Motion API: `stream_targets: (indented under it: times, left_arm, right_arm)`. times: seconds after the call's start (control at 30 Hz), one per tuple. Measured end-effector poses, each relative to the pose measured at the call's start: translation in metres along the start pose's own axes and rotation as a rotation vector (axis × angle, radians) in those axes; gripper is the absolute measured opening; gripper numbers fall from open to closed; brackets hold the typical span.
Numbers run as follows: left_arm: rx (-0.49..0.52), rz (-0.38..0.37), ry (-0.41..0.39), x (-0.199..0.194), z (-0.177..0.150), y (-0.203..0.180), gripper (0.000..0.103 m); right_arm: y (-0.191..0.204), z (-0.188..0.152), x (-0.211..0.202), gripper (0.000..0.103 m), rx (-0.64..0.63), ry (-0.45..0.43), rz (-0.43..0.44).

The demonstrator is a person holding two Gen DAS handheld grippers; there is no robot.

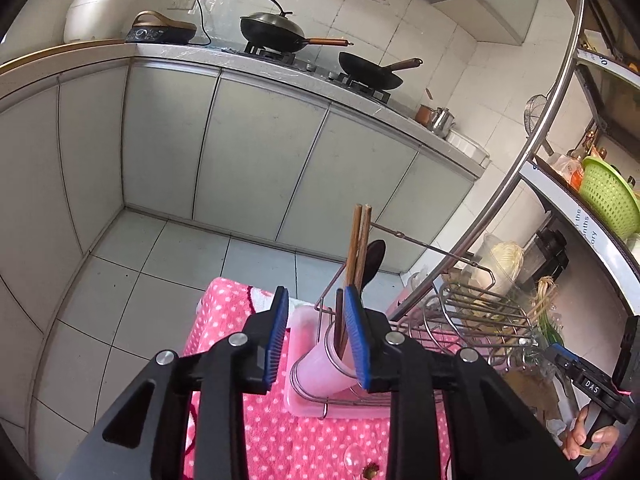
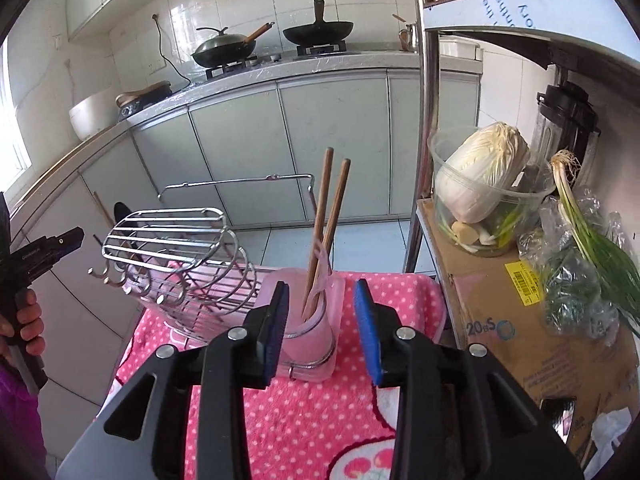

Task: Organize utensils
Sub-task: 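Grasp the clear plastic spoon with the left tool while the right tool grasps the gold spoon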

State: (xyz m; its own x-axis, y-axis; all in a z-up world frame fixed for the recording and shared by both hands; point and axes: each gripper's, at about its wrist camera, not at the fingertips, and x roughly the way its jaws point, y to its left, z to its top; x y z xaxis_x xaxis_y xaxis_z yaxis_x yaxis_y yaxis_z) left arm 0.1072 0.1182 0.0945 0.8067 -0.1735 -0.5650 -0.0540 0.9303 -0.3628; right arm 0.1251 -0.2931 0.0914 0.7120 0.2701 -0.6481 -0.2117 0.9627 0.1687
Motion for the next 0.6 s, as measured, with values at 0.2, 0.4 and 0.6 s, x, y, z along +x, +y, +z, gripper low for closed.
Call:
stream_targets:
  times: [0.2,0.4,0.6]
  left_arm:
    - [0.017,-0.037,0.026,-0.025,-0.031,-0.004,0.028]
    - [0.048,-0.049,0.138,-0.016,-0.074,-0.010,0.029]
    - [0.078,-0.048,0.243,0.003,-0.117,-0.010,0.029]
  right_arm:
    - [0.012,-0.039,-0.010,0.034,0.027,0.044,0.039]
    - [0.032,-0.089,0.012,0.034,0.033,0.170,0.107]
    - [0.053,-0.140,0.055,0.034,0.084,0.352,0.225]
